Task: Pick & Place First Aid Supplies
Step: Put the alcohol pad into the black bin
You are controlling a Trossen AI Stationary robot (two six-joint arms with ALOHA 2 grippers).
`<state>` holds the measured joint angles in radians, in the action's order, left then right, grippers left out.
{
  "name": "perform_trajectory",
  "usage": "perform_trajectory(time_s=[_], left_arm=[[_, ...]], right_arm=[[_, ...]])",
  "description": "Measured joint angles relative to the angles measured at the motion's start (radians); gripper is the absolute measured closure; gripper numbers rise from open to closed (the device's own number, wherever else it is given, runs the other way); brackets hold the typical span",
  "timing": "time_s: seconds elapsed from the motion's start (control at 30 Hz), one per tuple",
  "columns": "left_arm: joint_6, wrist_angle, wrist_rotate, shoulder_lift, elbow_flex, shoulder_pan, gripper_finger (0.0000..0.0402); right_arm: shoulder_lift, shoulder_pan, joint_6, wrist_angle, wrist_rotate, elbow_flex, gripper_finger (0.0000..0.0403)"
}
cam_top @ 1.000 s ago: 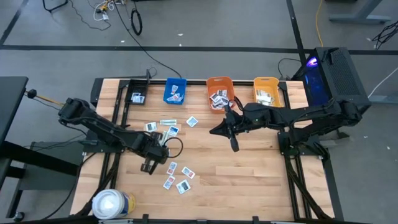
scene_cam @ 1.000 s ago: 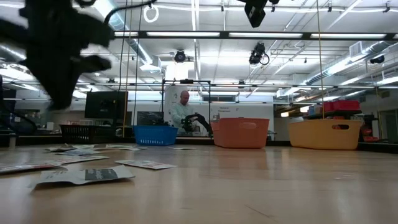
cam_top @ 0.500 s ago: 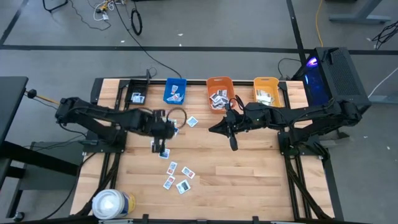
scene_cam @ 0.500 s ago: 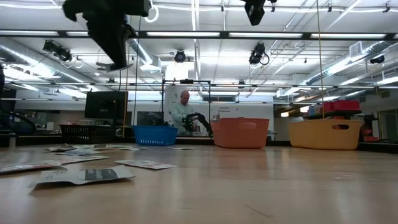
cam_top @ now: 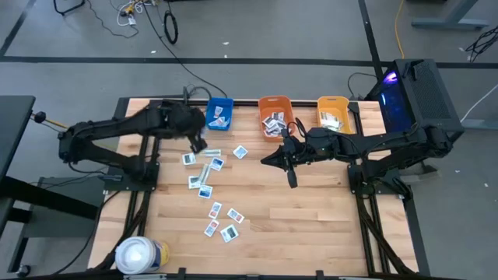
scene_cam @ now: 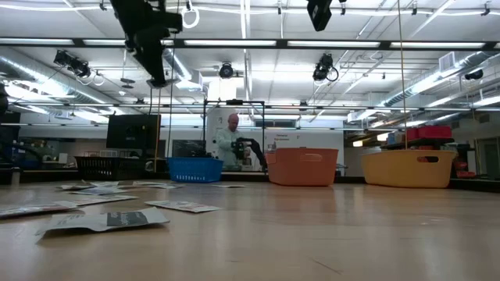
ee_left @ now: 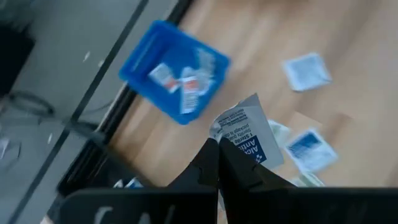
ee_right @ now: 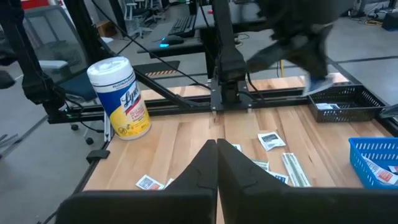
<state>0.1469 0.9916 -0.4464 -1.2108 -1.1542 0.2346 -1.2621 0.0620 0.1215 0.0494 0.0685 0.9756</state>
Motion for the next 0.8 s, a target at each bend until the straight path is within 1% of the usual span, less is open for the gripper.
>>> perform_trajectory(time_s=[0.2,0.33,0.47,0.63,0.8], left_arm=[[0.030,-0.017,-0.002,-0.001,0.000,0.194,0.0399],[0.085,-0.045,-0.002,-0.001,0.000,0.326,0.0399],[0.112,-0.045,-0.004,-0.001,0.000,0.439,0.0399],[0.135,-0.044,0.001,-0.002,0.000,0.539,0.0399],[0.165,-0.043,0.004,-0.008,0.000,0.579,0.0399]], right_arm=[[0.000,0.000,0.001,0.003,0.000,0.000,0.0401],[0.000,0.000,0.001,0.003,0.000,0.000,0.0401],[0.000,0.000,0.001,0.003,0.000,0.000,0.0401],[0.000,0.000,0.000,0.003,-0.001,0.000,0.0401],[0.000,0.000,-0.002,0.002,-0.001,0.000,0.0401]])
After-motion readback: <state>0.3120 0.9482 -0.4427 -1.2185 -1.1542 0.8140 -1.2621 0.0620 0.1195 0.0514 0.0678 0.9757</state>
